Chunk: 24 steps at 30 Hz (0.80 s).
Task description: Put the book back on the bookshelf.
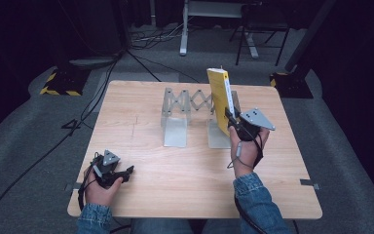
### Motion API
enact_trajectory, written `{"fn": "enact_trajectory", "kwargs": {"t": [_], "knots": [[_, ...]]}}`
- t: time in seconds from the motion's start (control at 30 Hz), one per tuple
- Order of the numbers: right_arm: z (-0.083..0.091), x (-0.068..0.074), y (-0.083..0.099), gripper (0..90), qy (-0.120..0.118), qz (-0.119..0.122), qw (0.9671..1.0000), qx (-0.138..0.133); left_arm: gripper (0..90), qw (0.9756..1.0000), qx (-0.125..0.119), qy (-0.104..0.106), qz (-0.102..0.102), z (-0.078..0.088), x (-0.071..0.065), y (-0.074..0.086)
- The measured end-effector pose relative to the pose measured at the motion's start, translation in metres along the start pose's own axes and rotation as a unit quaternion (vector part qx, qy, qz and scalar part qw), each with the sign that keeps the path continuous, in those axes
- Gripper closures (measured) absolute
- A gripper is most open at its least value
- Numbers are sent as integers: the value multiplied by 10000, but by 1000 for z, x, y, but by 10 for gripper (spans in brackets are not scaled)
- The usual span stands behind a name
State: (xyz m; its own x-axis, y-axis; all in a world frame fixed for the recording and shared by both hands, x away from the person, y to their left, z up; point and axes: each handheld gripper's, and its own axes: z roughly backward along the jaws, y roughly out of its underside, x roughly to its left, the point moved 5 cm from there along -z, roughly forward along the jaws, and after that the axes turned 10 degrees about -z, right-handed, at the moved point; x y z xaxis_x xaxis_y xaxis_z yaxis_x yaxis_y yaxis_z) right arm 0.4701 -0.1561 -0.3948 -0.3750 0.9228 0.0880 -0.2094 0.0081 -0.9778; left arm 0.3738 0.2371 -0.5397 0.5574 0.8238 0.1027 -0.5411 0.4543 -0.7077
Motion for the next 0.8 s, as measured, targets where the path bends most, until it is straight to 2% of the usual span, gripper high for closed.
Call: {"fn": "enact_trajectory", "kwargs": {"t": [0.07, 0.23, 0.33, 0.47, 0.63, 0.8], "knots": [[-3, 3, 8, 743, -150, -40, 9996, 241, 315, 10000, -5, 5, -1, 0, 0, 0], [-8, 5, 19, 730, -219, -73, 9987, 453, 316, 10000, -9, 3, 4, 0, 0, 0], [-12, 6, 30, 727, -241, -81, 9974, 677, 315, 10000, -14, 9, 27, 0, 0, 0], [-16, 6, 41, 730, -264, -123, 9963, 813, 315, 10000, 4, 15, 11, 0, 0, 0], [-17, 7, 44, 729, -298, -125, 9960, 832, 315, 10000, 3, 18, 19, 0, 0, 0], [-20, 10, 46, 719, -403, -141, 9945, 961, 315, 10000, 4, 17, 15, 0, 0, 0]]}}
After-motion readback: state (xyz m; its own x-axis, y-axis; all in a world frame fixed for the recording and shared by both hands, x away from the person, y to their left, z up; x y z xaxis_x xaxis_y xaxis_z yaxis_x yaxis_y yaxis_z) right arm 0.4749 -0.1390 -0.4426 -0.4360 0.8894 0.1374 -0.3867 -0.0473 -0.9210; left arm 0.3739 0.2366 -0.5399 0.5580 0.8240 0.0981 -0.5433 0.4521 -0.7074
